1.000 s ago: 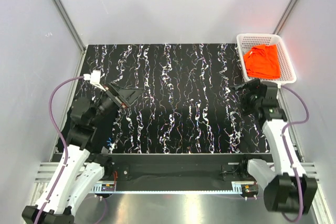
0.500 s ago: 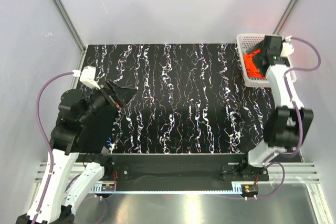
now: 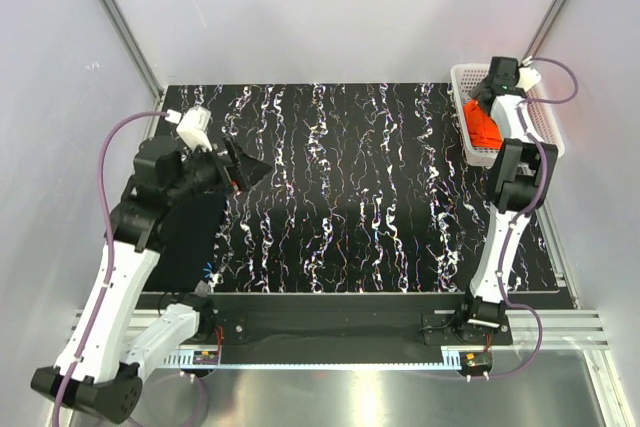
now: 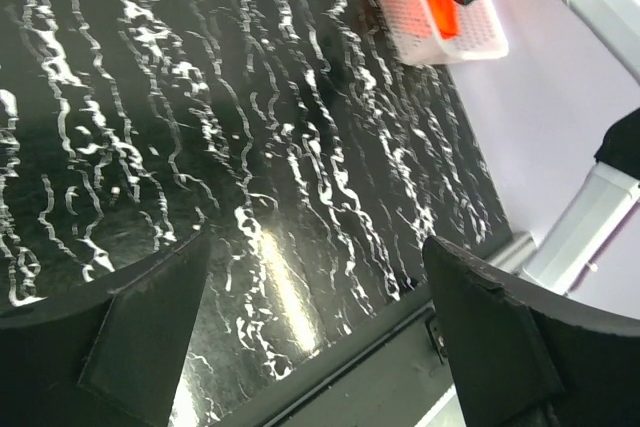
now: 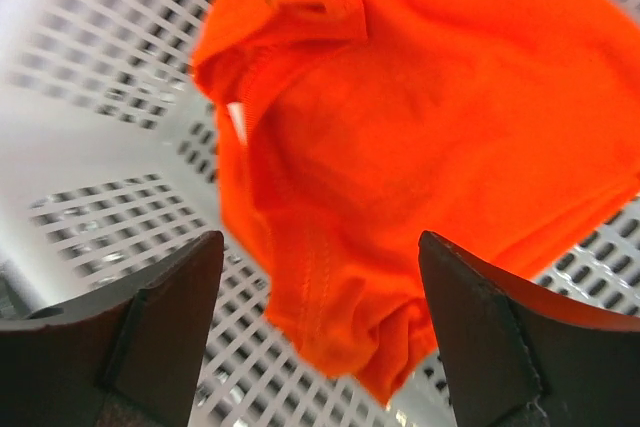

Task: Fold and stack the t-shirts
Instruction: Grab the tshirt from the pile

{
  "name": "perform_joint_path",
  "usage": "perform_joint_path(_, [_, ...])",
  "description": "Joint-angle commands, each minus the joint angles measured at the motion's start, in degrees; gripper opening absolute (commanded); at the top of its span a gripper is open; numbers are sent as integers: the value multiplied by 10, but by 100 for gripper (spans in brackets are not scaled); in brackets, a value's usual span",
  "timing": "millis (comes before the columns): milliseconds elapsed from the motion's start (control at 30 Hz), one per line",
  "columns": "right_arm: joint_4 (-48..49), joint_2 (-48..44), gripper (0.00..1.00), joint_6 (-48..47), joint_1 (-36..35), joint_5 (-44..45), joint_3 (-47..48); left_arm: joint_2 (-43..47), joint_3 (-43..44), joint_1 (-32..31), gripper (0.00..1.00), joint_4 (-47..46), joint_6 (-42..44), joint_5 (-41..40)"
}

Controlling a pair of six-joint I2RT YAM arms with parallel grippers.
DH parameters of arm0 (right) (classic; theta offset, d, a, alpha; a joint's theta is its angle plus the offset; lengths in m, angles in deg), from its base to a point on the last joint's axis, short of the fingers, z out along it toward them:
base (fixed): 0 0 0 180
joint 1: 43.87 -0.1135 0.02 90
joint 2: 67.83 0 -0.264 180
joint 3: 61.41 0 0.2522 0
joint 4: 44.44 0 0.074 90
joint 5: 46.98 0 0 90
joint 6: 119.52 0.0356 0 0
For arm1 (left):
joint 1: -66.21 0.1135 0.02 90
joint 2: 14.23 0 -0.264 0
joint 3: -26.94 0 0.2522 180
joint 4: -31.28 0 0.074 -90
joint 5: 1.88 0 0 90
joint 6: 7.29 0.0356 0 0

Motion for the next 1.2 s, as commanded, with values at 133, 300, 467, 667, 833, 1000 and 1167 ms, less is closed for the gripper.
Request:
perform_joint_path(133, [57,69,79,-2,3,13,38,-117,84,5,86,46,6,-38])
perform_joint_path(300, [65,90,47,7,3,22,49,-211,147,6,82,83,18,-22])
perform_joint_path(467, [65,87,24,-23,3,71,69,-255,151,6,79,84,20,-10])
perform_joint_path(667, [67,86,6,-61,3,127,153,-272,173,14,77,93,34,-2])
perform_joint_path(833, [69,80,3,-60,3,122,247,-258,182,25,77,101,52,2])
perform_joint_path(1000, [68,59,1,-53,3,58,321,-211,143,27,77,101,58,0])
perform_joint_path(1167, [68,-27,0,-36,-2,13,328,-143,118,31,77,135,71,-6])
